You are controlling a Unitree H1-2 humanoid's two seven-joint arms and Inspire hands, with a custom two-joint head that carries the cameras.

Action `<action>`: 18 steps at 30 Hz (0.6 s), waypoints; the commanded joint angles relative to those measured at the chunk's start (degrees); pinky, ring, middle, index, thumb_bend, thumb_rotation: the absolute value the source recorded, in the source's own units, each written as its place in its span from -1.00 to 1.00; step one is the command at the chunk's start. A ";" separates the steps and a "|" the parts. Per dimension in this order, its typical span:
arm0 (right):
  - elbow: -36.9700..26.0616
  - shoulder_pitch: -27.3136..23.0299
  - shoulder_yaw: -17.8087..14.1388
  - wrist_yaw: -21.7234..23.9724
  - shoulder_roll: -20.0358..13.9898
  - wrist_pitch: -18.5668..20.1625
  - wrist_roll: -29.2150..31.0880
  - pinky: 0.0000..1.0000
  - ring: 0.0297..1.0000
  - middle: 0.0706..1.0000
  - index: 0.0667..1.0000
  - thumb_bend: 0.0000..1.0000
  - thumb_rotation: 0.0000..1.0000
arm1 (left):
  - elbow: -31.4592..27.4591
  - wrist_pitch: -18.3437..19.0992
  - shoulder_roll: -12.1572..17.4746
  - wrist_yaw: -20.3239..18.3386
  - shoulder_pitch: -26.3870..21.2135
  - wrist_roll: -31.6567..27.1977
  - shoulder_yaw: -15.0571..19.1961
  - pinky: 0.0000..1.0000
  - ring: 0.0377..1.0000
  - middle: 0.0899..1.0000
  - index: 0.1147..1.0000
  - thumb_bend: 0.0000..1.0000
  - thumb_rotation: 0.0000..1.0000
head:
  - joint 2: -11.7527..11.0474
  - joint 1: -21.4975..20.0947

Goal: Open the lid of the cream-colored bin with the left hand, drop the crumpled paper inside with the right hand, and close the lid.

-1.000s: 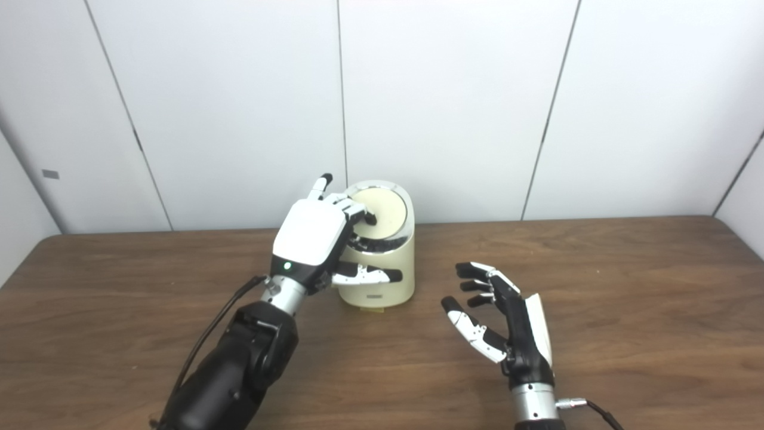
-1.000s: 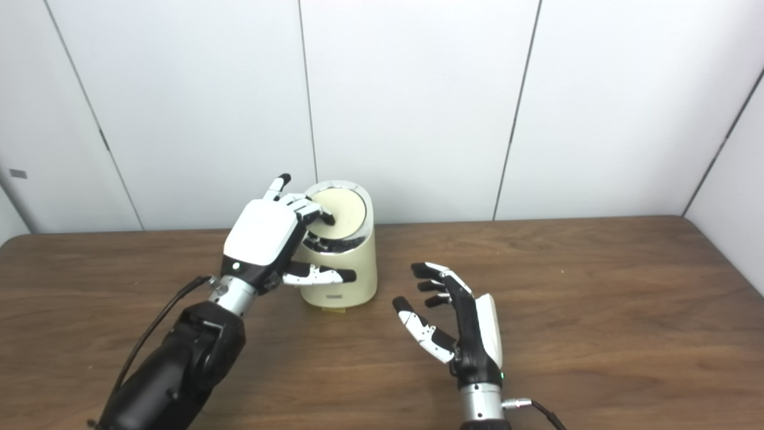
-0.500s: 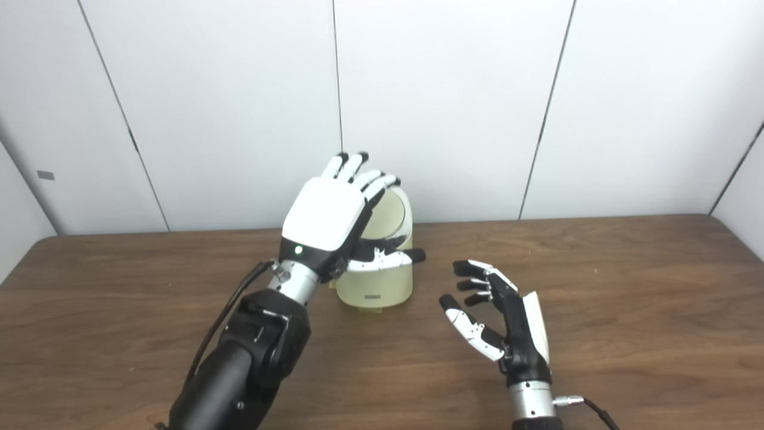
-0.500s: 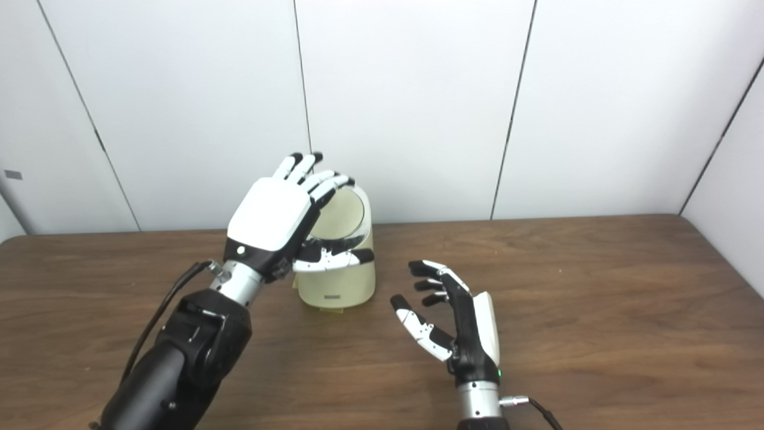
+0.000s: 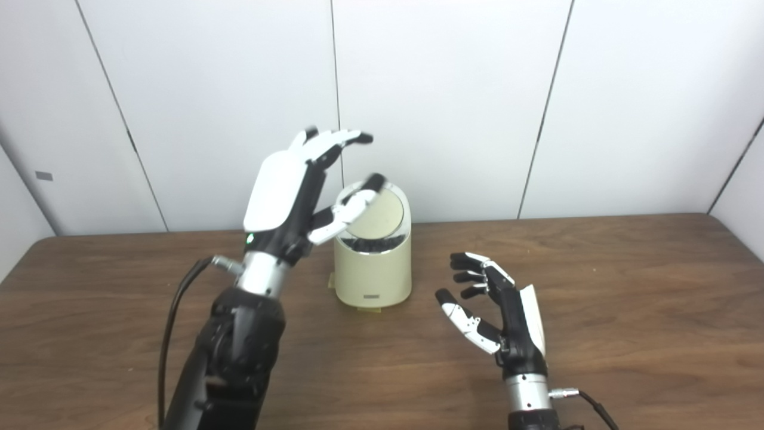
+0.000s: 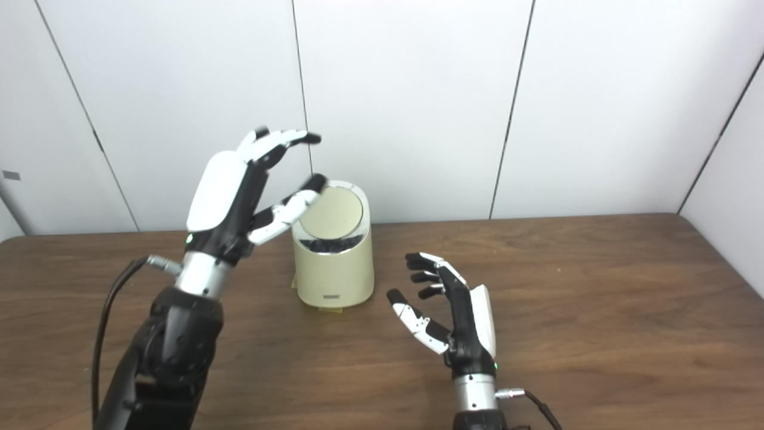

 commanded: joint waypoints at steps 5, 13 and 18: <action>2.87 0.66 0.10 -0.18 -1.05 -3.22 0.02 0.02 0.24 0.35 0.35 -0.40 -0.23 | 2.14 -8.74 1.83 -1.03 7.99 -21.63 6.82 0.51 0.66 0.64 0.59 -0.60 0.49 | 0.31 0.07; 2.09 1.58 -0.52 -0.57 -1.84 -4.55 -0.19 0.06 0.28 0.37 0.20 -0.36 -0.29 | 5.83 -12.27 3.67 -0.86 14.80 -27.16 9.68 0.48 0.60 0.60 0.52 -0.60 -0.01 | 0.72 0.37; 0.57 2.57 -0.88 0.19 -2.47 -3.44 -0.19 0.04 0.28 0.35 0.27 -0.38 -0.28 | 6.15 -12.42 2.49 0.16 16.83 -27.55 10.11 0.48 0.58 0.58 0.52 -0.58 -0.11 | 1.01 0.33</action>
